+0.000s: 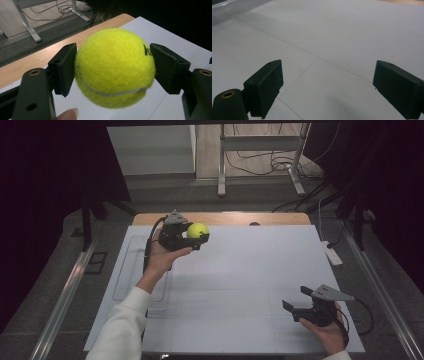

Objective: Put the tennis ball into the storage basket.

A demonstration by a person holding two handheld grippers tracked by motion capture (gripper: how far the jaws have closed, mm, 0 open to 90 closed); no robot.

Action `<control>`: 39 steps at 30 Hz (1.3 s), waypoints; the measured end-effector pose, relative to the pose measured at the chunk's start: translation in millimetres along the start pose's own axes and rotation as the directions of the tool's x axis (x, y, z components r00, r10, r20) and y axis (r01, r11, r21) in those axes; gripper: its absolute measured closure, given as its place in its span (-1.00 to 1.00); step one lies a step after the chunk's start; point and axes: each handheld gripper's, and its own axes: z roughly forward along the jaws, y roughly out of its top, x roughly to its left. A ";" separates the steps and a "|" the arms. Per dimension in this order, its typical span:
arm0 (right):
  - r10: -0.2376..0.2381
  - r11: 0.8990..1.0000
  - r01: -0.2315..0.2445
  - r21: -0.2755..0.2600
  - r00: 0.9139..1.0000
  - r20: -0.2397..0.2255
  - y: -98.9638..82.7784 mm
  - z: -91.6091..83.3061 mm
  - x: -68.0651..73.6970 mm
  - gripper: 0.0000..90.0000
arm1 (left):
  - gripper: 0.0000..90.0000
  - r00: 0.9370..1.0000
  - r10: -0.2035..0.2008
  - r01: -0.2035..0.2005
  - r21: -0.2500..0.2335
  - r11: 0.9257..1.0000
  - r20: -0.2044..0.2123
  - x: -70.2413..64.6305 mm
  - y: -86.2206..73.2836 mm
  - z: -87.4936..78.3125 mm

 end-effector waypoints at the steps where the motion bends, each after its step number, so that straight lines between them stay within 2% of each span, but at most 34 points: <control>1: 0.000 1.000 0.000 0.001 1.000 0.000 0.0 0.1 0.0 -0.78 | -0.40 1.000 0.000 0.000 -0.001 1.000 -0.002 0.7 -0.1 -1.0; 13: -0.001 1.000 0.001 0.001 1.000 0.000 0.0 0.3 0.5 -0.78 | -0.40 0.999 -0.012 0.012 -0.001 1.000 -0.046 11.2 -0.1 -11.8; 23: -0.002 1.000 0.002 0.001 1.000 0.004 0.3 0.0 0.6 -0.78 | -0.40 0.996 -0.028 0.029 0.013 1.000 -0.087 22.2 -3.6 -18.1; 39: 0.002 1.000 -0.002 -0.003 1.000 0.001 0.4 -0.2 0.4 -0.78 | -0.40 0.990 -0.035 0.039 0.027 0.999 -0.134 32.6 -5.1 -23.1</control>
